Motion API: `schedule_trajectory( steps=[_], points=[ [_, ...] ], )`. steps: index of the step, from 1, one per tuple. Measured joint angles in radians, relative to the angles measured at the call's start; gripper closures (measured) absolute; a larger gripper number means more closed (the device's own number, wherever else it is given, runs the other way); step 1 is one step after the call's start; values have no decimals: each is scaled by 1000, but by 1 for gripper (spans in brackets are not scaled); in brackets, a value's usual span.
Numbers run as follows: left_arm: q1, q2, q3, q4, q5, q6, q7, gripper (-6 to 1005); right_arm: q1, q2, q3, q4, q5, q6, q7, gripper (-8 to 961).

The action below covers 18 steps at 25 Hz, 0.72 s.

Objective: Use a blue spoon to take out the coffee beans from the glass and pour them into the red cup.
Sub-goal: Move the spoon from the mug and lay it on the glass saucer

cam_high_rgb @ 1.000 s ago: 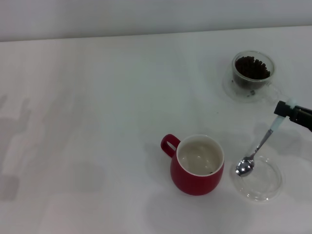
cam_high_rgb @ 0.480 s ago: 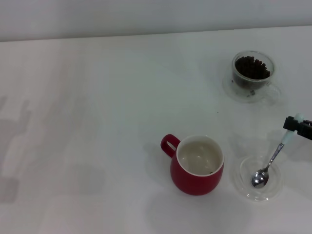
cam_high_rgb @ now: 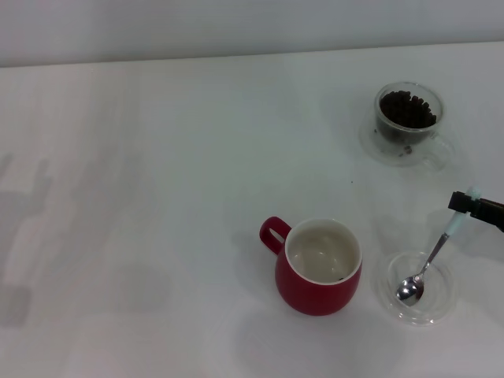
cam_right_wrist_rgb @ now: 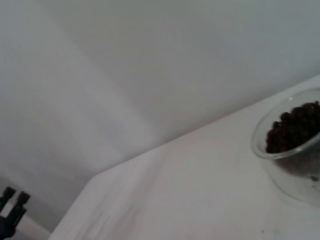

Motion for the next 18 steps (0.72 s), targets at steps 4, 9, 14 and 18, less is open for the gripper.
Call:
schedule_trajectory(
  steps=[4, 9, 14, 18],
  points=[
    [-2, 2, 0, 0, 0, 0, 0, 348, 7, -1, -10, 5, -1, -26, 20, 743],
    [-4, 3, 0, 0, 0, 0, 0, 347, 9, -1, -11, 8, -2, -41, 28, 742],
    [-5, 5, -1, -5, 0, 0, 0, 347, 12, -4, -11, 18, -7, -66, 36, 741],
    [-8, 7, -1, -7, 0, 0, 0, 347, 24, -5, -9, 32, -29, -85, 52, 740]
  ],
)
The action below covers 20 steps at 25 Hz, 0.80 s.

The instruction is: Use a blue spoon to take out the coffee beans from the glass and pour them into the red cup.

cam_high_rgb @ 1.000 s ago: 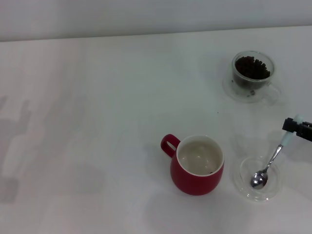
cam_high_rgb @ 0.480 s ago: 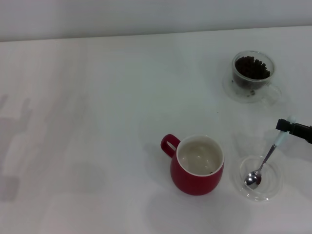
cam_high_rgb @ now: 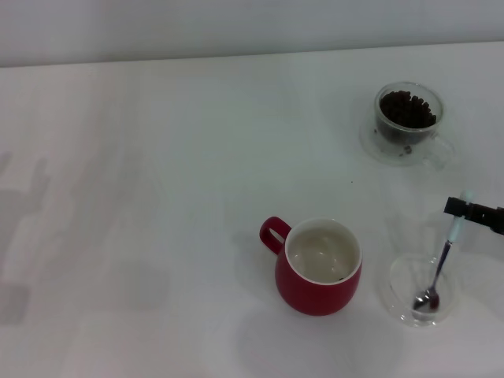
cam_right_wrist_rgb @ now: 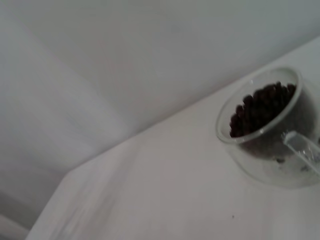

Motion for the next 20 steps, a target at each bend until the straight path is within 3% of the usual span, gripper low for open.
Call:
schedule_trajectory(
  steps=[20],
  points=[
    [0, 2, -5, -3, 0, -3, 0, 348, 30, -5, 6, 29, -22, -23, 8, 736]
  ],
)
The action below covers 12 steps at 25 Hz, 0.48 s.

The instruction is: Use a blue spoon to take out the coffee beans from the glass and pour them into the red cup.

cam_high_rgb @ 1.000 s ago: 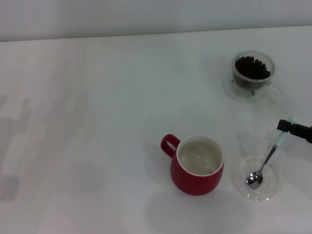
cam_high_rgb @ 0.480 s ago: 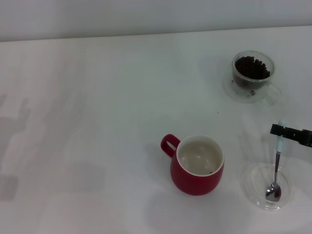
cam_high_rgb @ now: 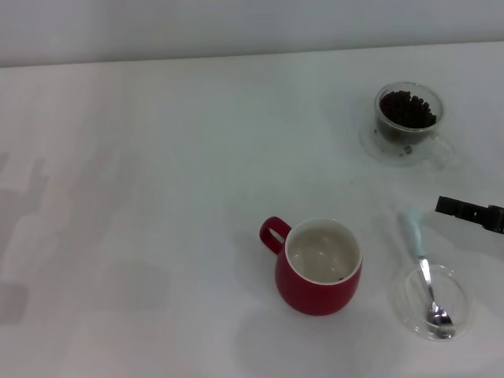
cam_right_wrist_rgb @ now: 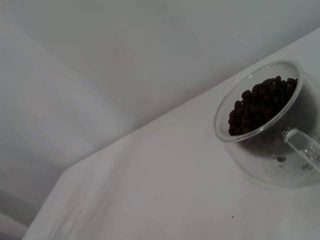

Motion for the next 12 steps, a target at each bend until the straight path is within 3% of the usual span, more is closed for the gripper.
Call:
schedule_trajectory(
  steps=[12],
  points=[
    [-2, 3, 0, 1, -2, 0, 0, 348, 3, 4, 9, -11, 10, 6, -5, 735]
  ],
)
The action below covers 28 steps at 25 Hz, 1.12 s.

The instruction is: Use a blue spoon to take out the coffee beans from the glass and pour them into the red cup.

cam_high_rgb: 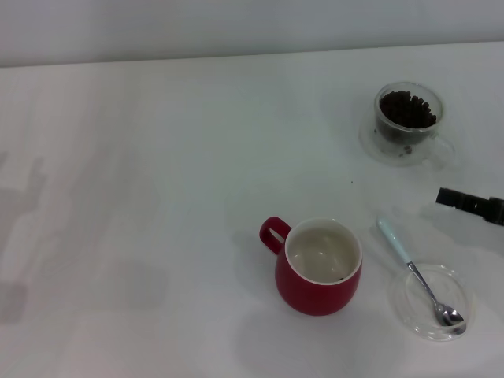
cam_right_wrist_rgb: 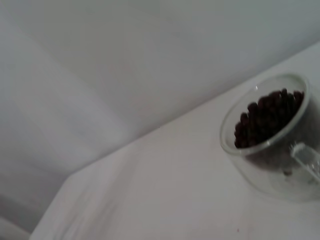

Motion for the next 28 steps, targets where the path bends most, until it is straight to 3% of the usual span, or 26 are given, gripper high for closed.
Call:
schedule_trajectory(
  steps=[6, 11, 18, 24, 28],
  points=[
    [0, -3, 0, 0, -7, 1, 0, 348, 7, 6, 96, -17, 1, 29, -72, 735],
    [10, -15, -1, 8, -64, 7, 42, 348, 7, 11, 255, -18, 2, 28, -195, 735],
    [58, -18, -2, 58, -183, 36, 35, 347, -31, -3, 485, -18, 2, 8, -352, 735],
    [75, -20, -3, 89, -311, 51, -20, 347, -69, 27, 778, -9, 2, -5, -600, 735],
    [76, -21, -3, 101, -354, 60, -148, 347, -69, 43, 930, -8, 2, -44, -708, 735]
  ],
)
